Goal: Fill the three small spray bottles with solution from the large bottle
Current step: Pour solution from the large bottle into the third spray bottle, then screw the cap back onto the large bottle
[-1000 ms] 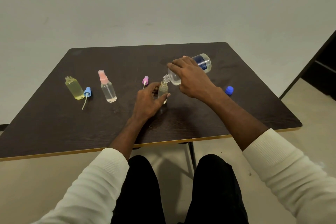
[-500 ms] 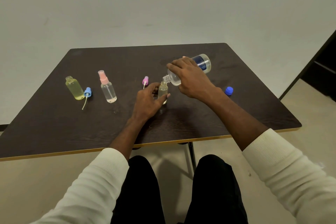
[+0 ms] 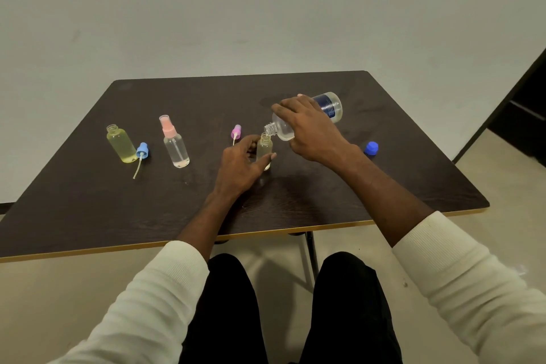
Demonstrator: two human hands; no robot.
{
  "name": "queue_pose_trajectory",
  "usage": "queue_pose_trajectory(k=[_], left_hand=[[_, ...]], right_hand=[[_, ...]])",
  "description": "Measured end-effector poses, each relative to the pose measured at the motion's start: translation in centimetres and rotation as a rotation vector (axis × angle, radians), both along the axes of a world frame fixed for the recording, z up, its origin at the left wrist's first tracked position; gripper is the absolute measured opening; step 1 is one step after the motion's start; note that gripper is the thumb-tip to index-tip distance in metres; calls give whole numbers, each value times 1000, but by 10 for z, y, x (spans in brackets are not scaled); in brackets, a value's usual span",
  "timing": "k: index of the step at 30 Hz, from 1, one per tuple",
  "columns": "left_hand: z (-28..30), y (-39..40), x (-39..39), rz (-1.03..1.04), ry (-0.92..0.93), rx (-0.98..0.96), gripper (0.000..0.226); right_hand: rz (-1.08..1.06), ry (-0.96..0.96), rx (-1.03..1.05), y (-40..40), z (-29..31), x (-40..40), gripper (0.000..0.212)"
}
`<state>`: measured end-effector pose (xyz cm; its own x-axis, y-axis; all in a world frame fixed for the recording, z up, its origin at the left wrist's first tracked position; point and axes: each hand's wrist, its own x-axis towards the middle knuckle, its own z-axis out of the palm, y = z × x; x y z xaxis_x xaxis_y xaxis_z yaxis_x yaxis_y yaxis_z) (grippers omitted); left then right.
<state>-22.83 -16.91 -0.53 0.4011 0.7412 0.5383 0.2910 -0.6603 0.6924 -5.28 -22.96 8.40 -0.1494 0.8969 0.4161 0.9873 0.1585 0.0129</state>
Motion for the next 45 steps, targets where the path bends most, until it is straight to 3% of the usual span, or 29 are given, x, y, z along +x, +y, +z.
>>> queue_pose_trajectory(k=[9,16,19,28,33,36,38,41,45], left_hand=[[-2,2,0,11,-16,-53,41],[-2,1,0,33,-27,-49,40],[-2,0,1,38,-43,-43,40],[-1,-2,0,79,-23,-1,44],[5,-6,-2,151,-79,5,45],[6,-8,-9,220,-136,-43,46],[6,-8,-18,237,-168,-60,42],[4,-9,-34,281,-193,-103,36],[2,-7,-45,348,-246,-145,34]], right_hand=[[-46,248,-8,2,-18,0,73],[-138,968,233,0,-23,-3,49],[-171,1099,256,1,-31,-1,49],[-181,1192,198,0,-47,7,59],[-297,1162,243,-11,-48,-6,91],[-250,934,546,-23,-43,-25,73],[-135,812,639,-21,-42,-40,52],[-31,717,590,-7,-44,-60,27],[19,748,341,11,-52,-81,11]])
